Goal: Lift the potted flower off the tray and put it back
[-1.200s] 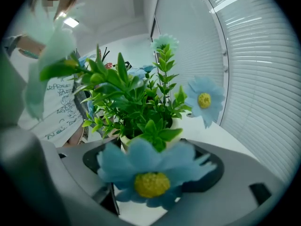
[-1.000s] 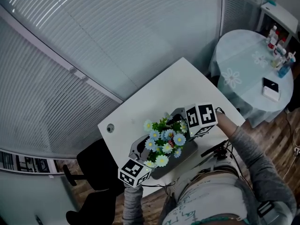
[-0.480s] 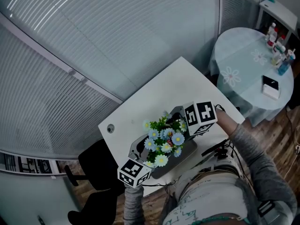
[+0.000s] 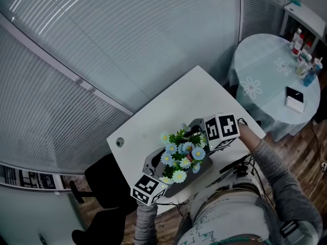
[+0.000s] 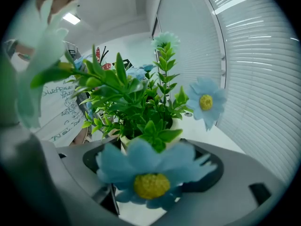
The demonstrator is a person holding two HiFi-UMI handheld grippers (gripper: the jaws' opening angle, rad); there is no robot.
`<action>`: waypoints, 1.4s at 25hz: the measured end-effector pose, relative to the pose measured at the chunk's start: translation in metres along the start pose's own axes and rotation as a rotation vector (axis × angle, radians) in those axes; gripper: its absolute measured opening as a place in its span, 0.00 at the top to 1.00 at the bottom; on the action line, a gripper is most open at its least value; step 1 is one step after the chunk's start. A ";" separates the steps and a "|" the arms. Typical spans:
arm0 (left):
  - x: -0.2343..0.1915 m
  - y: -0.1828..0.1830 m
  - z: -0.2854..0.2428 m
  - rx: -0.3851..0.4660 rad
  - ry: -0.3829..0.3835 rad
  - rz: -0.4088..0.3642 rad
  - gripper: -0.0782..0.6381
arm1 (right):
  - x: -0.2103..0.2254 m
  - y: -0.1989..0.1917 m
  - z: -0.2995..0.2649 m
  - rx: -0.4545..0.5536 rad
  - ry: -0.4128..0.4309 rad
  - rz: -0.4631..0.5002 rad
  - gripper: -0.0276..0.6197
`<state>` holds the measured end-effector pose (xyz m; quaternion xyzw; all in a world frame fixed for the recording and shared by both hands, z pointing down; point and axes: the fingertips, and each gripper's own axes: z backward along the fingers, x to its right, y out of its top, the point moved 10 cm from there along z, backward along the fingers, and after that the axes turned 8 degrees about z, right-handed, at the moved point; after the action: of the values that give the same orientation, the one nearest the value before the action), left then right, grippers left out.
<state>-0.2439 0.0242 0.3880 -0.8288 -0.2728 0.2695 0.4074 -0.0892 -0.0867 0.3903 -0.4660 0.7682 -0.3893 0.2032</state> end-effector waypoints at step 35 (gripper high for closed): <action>0.010 0.049 -0.129 -0.042 -0.066 -0.057 0.27 | 0.010 -0.097 0.091 -0.049 -0.077 -0.037 0.38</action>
<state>-0.1389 -0.0632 0.4129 -0.8198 -0.3150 0.2793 0.3881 0.0217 -0.1577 0.4118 -0.4997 0.7603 -0.3558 0.2136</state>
